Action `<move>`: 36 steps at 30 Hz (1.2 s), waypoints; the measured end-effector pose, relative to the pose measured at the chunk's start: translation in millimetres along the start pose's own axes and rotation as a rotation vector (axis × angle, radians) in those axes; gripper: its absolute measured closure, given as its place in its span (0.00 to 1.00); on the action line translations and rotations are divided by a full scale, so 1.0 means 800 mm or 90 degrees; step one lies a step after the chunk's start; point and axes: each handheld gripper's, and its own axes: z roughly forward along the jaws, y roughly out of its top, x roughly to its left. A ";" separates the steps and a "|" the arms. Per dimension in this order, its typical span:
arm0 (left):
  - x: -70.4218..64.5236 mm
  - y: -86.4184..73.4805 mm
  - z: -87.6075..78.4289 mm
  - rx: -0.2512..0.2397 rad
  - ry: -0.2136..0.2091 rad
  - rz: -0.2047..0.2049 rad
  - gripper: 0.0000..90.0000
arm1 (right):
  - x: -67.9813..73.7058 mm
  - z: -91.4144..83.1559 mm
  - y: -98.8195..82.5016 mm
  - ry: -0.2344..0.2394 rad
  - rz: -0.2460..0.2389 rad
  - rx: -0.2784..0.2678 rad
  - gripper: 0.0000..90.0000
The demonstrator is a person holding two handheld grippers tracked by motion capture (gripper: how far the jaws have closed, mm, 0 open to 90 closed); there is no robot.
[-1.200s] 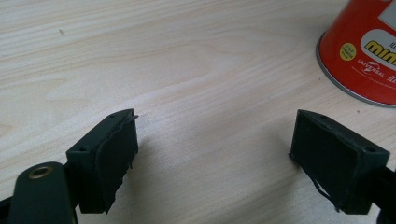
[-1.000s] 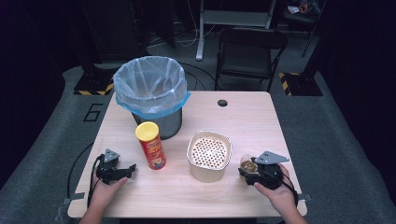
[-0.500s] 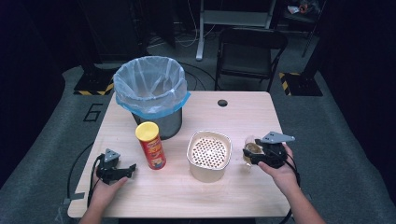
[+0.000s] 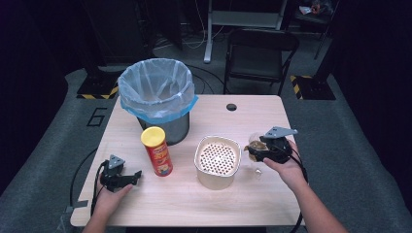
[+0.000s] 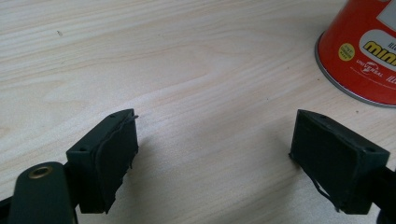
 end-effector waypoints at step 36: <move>0.000 0.000 0.000 0.002 -0.003 -0.001 0.16 | -0.043 0.040 0.077 0.040 -0.057 -0.052 0.39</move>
